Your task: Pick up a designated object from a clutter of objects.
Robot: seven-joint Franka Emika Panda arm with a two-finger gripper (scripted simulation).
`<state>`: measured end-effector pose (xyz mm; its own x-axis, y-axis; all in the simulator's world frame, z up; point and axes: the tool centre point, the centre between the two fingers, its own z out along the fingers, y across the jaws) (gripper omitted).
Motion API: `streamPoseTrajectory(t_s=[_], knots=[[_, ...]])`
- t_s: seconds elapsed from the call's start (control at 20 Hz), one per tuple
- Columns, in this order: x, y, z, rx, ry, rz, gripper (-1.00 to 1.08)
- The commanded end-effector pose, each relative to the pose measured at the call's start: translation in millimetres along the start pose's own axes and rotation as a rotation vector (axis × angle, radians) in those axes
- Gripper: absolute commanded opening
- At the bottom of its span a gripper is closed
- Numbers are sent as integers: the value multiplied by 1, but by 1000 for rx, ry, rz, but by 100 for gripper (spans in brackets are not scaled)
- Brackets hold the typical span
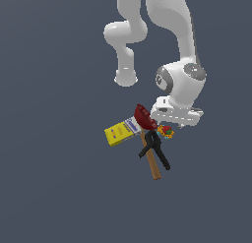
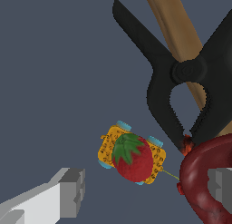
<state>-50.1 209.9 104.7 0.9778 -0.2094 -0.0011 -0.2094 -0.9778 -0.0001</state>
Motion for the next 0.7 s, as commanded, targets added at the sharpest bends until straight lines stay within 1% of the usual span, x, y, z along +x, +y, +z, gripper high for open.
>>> streamPoseTrajectory(t_s=[0.0,0.35,0.65], knots=[[-3,-3,4,0,1,6,100],[-4,-3,9,-1,0,5,100],[-5,-2,34,0,1,6,100]])
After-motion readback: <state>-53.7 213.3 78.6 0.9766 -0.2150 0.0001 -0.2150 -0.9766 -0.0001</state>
